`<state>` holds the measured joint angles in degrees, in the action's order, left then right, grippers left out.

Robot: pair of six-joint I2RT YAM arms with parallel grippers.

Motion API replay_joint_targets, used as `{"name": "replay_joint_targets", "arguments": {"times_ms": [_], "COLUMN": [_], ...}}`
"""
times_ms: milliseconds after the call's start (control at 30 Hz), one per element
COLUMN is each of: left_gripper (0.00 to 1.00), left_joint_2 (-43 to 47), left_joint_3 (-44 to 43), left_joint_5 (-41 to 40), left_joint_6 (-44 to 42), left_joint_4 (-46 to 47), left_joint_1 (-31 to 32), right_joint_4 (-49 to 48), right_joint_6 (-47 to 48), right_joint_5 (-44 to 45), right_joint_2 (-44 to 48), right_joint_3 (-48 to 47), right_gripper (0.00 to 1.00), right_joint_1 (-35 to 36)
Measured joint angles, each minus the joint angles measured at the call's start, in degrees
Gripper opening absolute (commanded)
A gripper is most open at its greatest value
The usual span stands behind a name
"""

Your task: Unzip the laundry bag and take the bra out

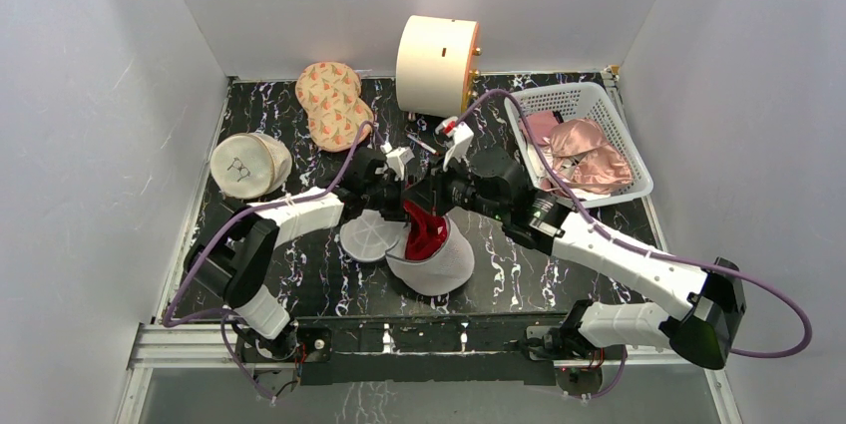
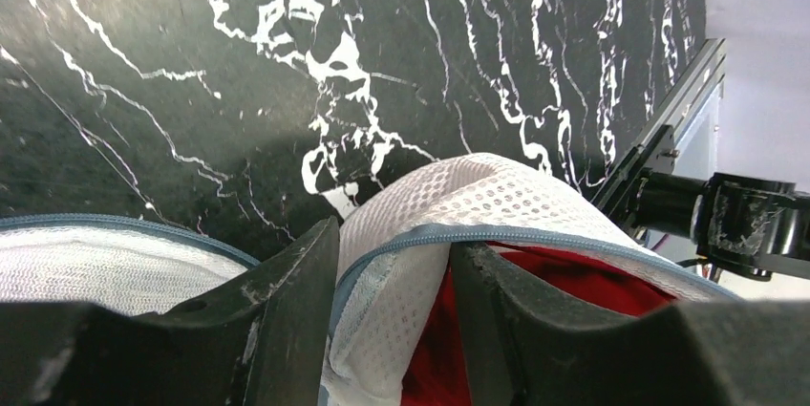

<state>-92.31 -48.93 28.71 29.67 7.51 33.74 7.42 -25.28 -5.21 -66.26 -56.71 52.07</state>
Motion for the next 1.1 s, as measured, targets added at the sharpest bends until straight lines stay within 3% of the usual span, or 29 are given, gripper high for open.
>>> {"name": "replay_joint_targets", "arguments": {"times_ms": [333, 733, 967, 1100], "left_gripper": [0.44, 0.51, 0.60, 0.71], "left_joint_2": [1.9, 7.4, 8.1, 10.0], "left_joint_3": [2.5, 3.4, 2.7, 2.4], "left_joint_5": [-3.8, -7.3, -8.6, -9.2], "left_joint_6": [-1.6, -4.3, -5.0, -5.2], "left_joint_4": [-2.6, -7.5, -9.5, -10.7], "left_joint_1": [0.5, 0.5, 0.5, 0.5], "right_joint_4": [1.0, 1.1, 3.0, 3.0], "right_joint_6": [4.9, 8.8, 12.4, 16.0], "right_joint_5": [4.1, 11.7, 16.1, 20.8], "right_joint_2": [-1.5, 2.7, 2.7, 3.4], "right_joint_3": [-11.9, -17.3, -22.6, -26.3], "right_gripper": [0.00, 0.00, 0.00, 0.00], "right_joint_1": [0.1, 0.0, 0.0, 0.1]}}
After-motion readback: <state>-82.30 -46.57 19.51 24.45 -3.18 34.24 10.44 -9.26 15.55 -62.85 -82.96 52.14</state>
